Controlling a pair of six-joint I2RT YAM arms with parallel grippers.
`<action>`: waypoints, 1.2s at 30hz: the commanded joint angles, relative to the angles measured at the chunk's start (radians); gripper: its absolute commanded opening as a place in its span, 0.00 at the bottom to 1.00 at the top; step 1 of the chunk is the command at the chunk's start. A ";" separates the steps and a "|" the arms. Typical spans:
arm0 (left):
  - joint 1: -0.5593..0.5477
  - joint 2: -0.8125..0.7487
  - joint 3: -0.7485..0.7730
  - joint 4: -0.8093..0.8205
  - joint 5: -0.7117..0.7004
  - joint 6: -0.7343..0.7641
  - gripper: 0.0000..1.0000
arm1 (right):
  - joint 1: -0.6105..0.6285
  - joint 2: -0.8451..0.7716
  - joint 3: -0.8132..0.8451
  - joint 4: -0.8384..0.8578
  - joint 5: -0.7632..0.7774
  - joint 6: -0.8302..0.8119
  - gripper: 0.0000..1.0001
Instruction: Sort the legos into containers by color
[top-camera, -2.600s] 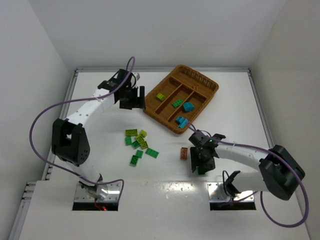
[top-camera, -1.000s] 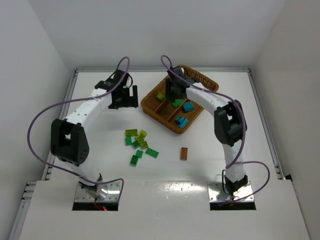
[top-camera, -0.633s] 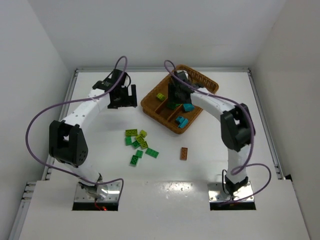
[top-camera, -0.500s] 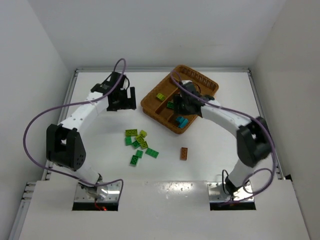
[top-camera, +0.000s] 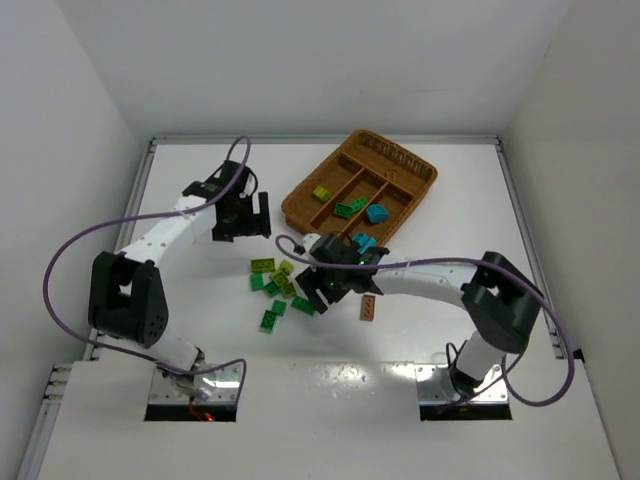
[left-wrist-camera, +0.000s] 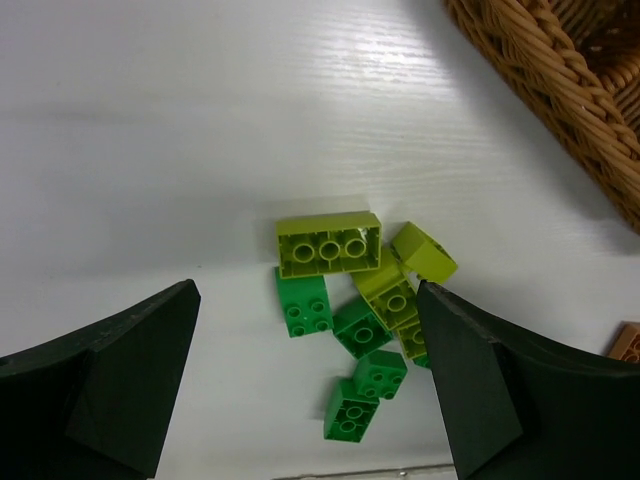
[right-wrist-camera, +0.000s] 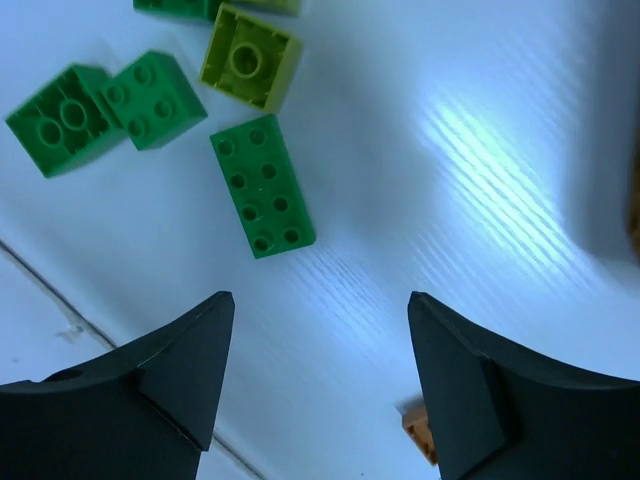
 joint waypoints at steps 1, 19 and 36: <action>0.042 0.007 0.076 -0.005 -0.053 -0.026 0.97 | 0.039 0.064 0.053 0.085 0.001 -0.101 0.71; 0.186 -0.004 0.076 0.003 0.033 -0.035 0.97 | 0.096 0.277 0.122 0.188 0.013 -0.104 0.56; 0.151 -0.033 0.113 -0.006 -0.028 0.011 0.97 | -0.165 -0.053 0.134 -0.012 0.349 0.119 0.22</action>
